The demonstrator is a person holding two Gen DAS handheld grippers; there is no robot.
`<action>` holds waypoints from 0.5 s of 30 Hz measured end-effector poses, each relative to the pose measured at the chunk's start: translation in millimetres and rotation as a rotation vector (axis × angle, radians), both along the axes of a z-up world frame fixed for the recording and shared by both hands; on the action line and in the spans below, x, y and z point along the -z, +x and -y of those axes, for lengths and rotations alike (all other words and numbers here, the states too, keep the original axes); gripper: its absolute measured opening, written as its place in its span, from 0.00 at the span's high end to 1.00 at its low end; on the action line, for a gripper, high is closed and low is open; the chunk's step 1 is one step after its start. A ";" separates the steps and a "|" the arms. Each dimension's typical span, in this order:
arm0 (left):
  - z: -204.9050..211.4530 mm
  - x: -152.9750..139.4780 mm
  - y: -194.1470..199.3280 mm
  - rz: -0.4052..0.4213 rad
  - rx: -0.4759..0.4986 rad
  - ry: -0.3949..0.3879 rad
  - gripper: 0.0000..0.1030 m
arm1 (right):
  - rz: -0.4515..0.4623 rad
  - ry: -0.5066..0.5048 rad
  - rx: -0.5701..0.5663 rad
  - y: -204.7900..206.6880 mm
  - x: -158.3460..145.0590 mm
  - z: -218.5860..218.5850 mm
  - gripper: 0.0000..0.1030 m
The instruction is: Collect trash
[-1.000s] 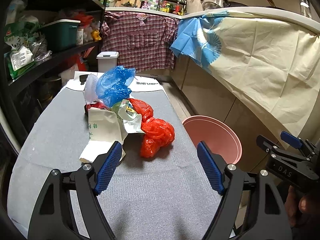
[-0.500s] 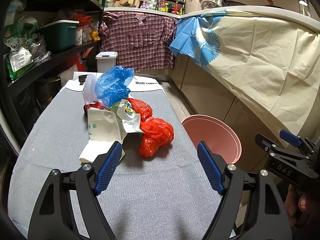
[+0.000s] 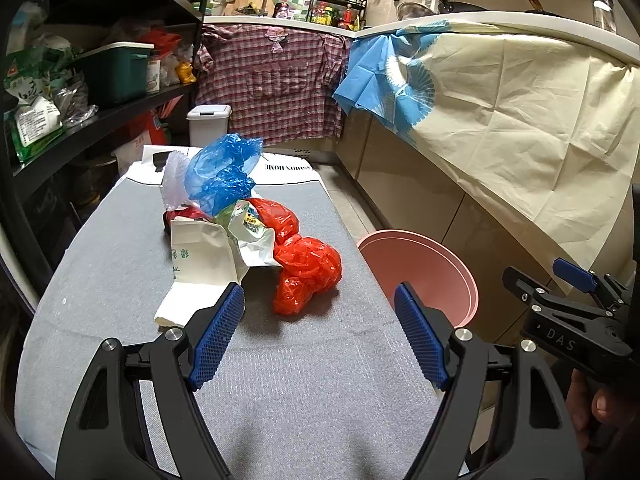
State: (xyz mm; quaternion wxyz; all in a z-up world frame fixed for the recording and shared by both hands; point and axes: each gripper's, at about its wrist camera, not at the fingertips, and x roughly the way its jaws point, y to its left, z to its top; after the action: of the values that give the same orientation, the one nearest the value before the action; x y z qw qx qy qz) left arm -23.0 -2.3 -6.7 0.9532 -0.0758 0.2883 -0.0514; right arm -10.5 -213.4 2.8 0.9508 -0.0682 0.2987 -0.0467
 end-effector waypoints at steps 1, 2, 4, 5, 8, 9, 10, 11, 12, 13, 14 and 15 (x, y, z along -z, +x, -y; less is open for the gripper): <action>-0.3 0.1 -1.0 0.000 -0.001 -0.004 0.27 | -0.001 0.000 -0.002 0.2 0.1 -0.9 0.23; -0.4 0.1 -1.9 0.001 -0.002 -0.002 0.27 | -0.001 0.001 -0.006 0.2 0.2 -2.3 0.24; 0.1 0.8 -2.4 0.005 -0.001 0.011 0.27 | 0.000 0.006 -0.017 1.3 0.6 -4.9 0.27; -0.6 1.5 -2.0 0.005 -0.002 0.015 0.27 | 0.000 0.006 -0.024 2.1 0.9 -6.8 0.28; -8.0 3.9 0.0 0.001 -0.018 0.012 0.27 | -0.010 0.023 -0.061 6.6 3.8 -12.8 0.35; -10.9 4.6 1.0 -0.001 -0.026 0.010 0.27 | -0.015 0.031 -0.075 7.9 5.3 -15.8 0.39; -15.1 5.6 2.4 -0.004 -0.038 0.007 0.28 | -0.021 0.036 -0.090 9.8 6.5 -18.1 0.42; -19.2 7.0 3.5 -0.008 -0.048 0.006 0.32 | -0.027 0.041 -0.106 11.2 7.7 -21.7 0.44; -22.7 8.4 5.1 -0.014 -0.059 0.006 0.32 | -0.032 0.047 -0.123 12.6 9.1 -25.8 0.46; -27.2 10.5 6.7 -0.021 -0.072 0.005 0.33 | -0.035 0.052 -0.136 14.1 10.1 -28.9 0.48; -32.8 12.8 8.0 -0.030 -0.090 0.004 0.34 | -0.038 0.056 -0.150 16.0 11.1 -32.1 0.48; -37.3 15.0 8.8 -0.036 -0.104 0.004 0.34 | -0.043 0.059 -0.161 18.2 12.3 -36.1 0.48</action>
State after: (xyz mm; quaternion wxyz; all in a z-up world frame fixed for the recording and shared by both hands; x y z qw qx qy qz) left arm -14.2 35.0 -21.7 0.9493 -0.0897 0.3013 0.0004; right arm 7.6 -177.3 -9.5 0.9464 -0.0650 0.3138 0.0404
